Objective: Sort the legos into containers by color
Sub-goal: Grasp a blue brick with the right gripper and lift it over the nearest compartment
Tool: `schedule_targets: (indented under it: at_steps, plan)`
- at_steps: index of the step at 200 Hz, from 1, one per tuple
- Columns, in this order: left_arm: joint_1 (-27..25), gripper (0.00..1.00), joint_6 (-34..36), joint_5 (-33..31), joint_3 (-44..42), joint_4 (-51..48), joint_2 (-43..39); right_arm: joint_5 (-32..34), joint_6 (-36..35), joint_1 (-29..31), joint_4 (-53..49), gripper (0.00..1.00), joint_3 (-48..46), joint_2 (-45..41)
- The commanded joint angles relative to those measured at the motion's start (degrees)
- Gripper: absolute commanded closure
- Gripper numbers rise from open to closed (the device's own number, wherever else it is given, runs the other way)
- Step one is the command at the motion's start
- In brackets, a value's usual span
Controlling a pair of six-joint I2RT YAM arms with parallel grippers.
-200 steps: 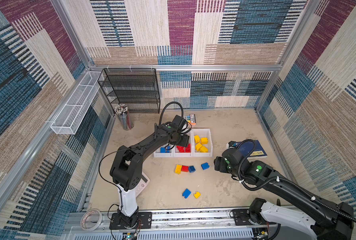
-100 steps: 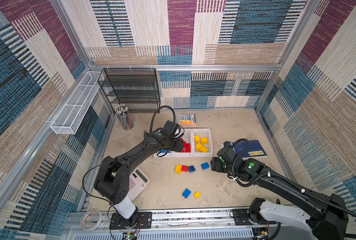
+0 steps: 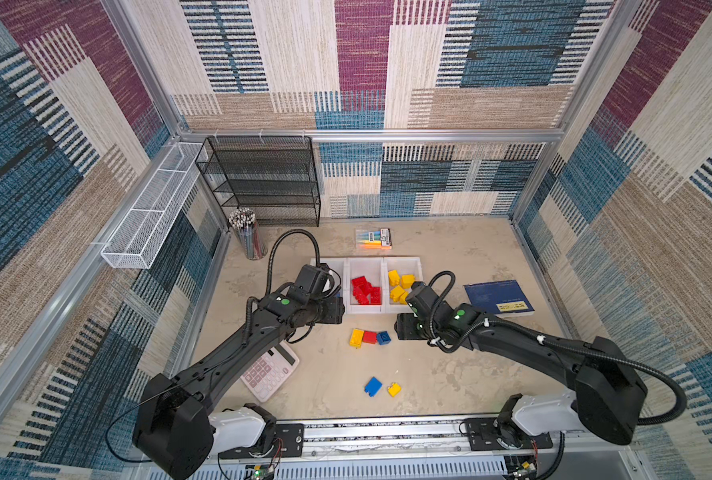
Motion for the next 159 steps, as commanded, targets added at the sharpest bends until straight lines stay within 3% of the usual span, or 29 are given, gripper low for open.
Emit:
schedule_targets:
  at_steps: [1,86,159]
  plan:
    - [0.3,0.33,-2.5,-1.7,-2.5,-1.8,-3.1,-2.7,-2.8,0.6,4.6,0.31,2.2,4.1]
    - [0.6,0.33,-5.2,-3.0,-8.0,-3.9,-10.6,-8.3,-5.0,1.6,10.0,0.47,3.6,13.7]
    - [0.6,0.33,-4.9,-4.5,-8.5,-5.5,-13.1,-7.9,-4.4,3.4,10.2,0.66,4.5,16.7]
